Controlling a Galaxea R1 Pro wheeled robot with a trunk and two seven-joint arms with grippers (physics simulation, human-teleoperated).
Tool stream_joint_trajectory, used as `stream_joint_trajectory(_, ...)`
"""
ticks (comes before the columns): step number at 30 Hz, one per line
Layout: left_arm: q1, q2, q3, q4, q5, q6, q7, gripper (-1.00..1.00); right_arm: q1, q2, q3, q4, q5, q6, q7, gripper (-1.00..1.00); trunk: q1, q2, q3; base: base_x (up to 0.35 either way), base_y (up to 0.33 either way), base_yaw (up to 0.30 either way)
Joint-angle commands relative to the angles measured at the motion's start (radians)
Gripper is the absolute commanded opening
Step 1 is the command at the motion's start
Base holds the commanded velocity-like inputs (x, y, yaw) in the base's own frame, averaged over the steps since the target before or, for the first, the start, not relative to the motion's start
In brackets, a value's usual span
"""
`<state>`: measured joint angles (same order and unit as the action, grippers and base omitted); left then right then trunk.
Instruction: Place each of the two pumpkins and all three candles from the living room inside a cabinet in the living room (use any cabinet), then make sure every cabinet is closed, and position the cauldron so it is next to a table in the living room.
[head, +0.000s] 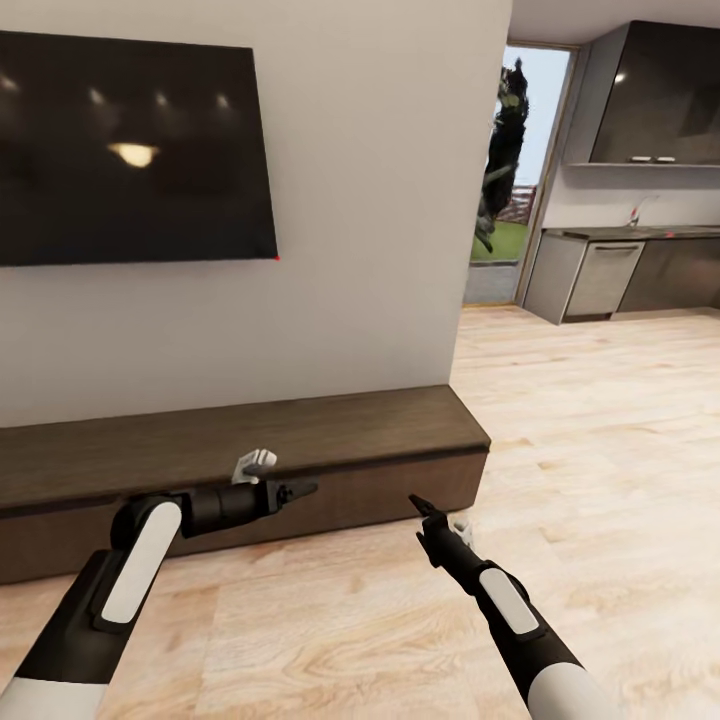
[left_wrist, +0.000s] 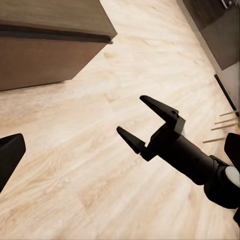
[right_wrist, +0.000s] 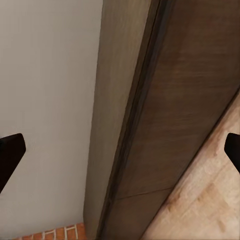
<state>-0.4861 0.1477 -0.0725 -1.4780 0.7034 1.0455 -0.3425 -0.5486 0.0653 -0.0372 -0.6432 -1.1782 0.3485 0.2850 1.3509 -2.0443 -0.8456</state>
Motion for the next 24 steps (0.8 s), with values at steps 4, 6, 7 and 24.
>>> stream_joint_trajectory(4,-0.001,0.014,-0.002,0.001,-0.008,0.002,-0.027,1.0,-0.001,0.0,-0.002,0.0,-0.007,0.008,0.024,1.0,0.015,-0.029,-0.014,0.0,0.0,0.0)
stream_joint_trajectory(6,-0.002,0.017,-0.003,0.001,-0.008,0.002,-0.032,1.0,-0.001,0.0,0.001,0.0,-0.007,0.009,0.056,1.0,0.023,-0.043,-0.02,0.0,0.0,0.0)
stream_joint_trajectory(7,-0.002,0.018,-0.005,0.001,-0.008,0.002,-0.032,1.0,-0.001,0.0,0.002,0.0,-0.007,0.009,0.065,1.0,0.027,-0.05,-0.023,0.0,0.0,0.0)
stream_joint_trajectory(24,-0.002,0.021,-0.065,0.001,-0.01,0.002,-0.038,1.0,-0.001,0.0,0.007,0.0,-0.001,0.006,0.105,1.0,0.08,-0.148,-0.067,0.0,0.0,0.0)
